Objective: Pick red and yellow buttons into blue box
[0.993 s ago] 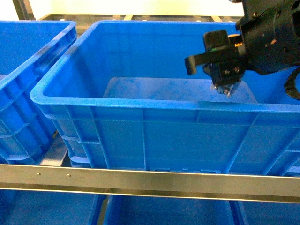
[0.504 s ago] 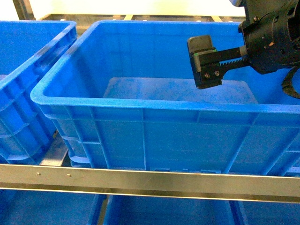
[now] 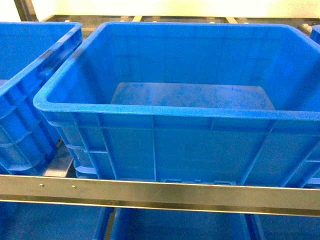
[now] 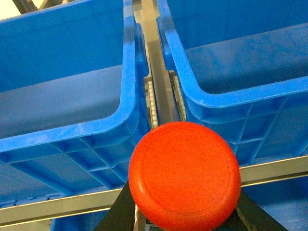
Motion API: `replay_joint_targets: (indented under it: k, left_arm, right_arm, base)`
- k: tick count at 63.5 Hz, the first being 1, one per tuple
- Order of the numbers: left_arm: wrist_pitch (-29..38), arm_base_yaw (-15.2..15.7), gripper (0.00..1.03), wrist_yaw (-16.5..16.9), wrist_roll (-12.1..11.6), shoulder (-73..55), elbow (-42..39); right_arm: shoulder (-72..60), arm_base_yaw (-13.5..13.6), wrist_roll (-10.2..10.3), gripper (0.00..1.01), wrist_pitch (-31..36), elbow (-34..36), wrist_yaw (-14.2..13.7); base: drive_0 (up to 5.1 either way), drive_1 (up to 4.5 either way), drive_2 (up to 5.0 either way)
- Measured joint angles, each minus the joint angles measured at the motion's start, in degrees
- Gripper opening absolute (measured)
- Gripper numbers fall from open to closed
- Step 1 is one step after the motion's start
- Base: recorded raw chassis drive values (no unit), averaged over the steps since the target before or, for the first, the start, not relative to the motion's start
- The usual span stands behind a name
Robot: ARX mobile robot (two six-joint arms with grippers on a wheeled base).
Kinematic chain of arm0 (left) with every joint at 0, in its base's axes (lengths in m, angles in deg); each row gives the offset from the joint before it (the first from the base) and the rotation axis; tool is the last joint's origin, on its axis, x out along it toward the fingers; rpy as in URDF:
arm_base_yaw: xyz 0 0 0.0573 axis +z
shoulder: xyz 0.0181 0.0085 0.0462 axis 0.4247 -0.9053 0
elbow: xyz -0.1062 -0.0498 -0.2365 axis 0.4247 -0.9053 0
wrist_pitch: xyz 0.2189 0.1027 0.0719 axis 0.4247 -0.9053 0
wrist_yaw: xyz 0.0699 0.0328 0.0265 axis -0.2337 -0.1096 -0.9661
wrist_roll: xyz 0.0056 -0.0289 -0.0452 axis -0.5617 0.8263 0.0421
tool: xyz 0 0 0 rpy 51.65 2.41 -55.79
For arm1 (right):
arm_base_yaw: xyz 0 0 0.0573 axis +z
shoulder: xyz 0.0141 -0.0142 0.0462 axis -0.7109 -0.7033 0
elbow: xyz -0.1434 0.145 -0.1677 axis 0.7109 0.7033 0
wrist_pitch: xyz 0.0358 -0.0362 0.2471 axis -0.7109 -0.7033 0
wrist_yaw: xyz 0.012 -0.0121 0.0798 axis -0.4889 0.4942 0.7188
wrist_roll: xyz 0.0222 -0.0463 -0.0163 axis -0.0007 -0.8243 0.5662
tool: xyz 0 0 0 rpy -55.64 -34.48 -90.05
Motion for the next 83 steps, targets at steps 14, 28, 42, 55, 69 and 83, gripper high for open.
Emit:
replay_joint_targets:
  k: [14, 28, 42, 55, 69, 83]
  left_arm:
    - [0.0, 0.0, 0.25, 0.0, 0.0, 0.0, 0.0]
    - [0.0, 0.0, 0.25, 0.0, 0.0, 0.0, 0.0]
    - [0.0, 0.0, 0.25, 0.0, 0.0, 0.0, 0.0]
    - [0.0, 0.0, 0.25, 0.0, 0.0, 0.0, 0.0]
    - [0.0, 0.0, 0.25, 0.0, 0.0, 0.0, 0.0]
    - [0.2, 0.2, 0.24, -0.1, -0.3, 0.0, 0.0]
  right_arm:
    - [14.2, -6.1, 1.9, 0.98, 15.8, 14.8, -1.6]
    - [25.4, -10.1, 2.9, 0.98, 10.8, 21.7, -1.3]
    - [39.2, -13.2, 5.0, 0.98, -0.7, 25.8, -0.8]
    - [52.3, -10.7, 5.8, 0.98, -14.1, 28.1, -2.1]
    - [55.2, -7.1, 5.4, 0.98, -16.9, 29.6, -6.2]
    - [55.2, -7.1, 5.4, 0.98, -16.8, 29.6, -6.2]
  base:
    - [0.0, 0.0, 0.0]
    - [0.0, 0.0, 0.0]
    - [0.0, 0.0, 0.0]
    - [0.0, 0.0, 0.0]
    - [0.0, 0.0, 0.0]
    - [0.0, 0.0, 0.0]
